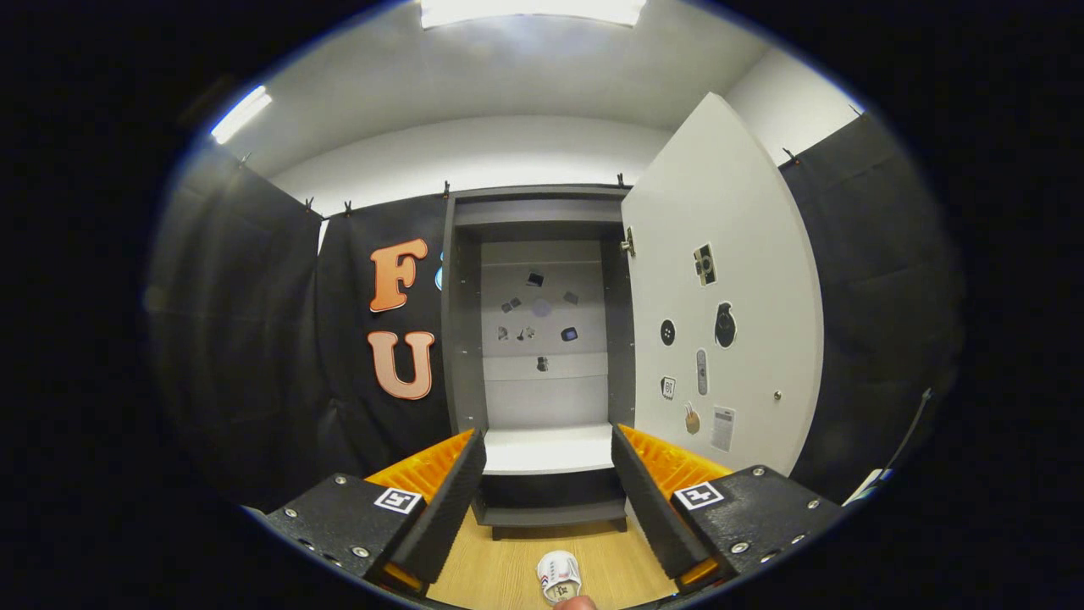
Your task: Open the shoe cabinet door, grab the shoes and put them into the shoe cabinet, then close the shoe cabinet door.
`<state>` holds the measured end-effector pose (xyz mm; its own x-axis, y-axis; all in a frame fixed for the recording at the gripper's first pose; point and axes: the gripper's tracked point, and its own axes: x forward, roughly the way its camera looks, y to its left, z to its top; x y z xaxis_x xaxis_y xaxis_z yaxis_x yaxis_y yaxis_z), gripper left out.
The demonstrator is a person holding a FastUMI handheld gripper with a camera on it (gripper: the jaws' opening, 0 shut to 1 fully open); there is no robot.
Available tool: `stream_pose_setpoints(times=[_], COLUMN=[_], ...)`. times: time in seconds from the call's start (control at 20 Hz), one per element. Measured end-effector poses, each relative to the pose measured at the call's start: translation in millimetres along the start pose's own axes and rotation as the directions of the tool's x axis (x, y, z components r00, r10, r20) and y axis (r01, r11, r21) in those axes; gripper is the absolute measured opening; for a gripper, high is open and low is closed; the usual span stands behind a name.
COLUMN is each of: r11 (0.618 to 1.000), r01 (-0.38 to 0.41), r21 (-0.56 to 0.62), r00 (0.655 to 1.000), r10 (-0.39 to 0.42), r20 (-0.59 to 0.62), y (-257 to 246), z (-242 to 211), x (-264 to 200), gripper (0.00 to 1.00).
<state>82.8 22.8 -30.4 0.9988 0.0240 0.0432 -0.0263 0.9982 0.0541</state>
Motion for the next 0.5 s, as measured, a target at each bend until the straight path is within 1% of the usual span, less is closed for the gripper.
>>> stream_pose_setpoints(times=[0.5], r11=[1.000], r01=[0.005], r21=[-0.020], r00=[1.000], r10=[-0.005], r20=[-0.008], y=[21.0], z=[-4.5], x=[-5.5], gripper=[0.93])
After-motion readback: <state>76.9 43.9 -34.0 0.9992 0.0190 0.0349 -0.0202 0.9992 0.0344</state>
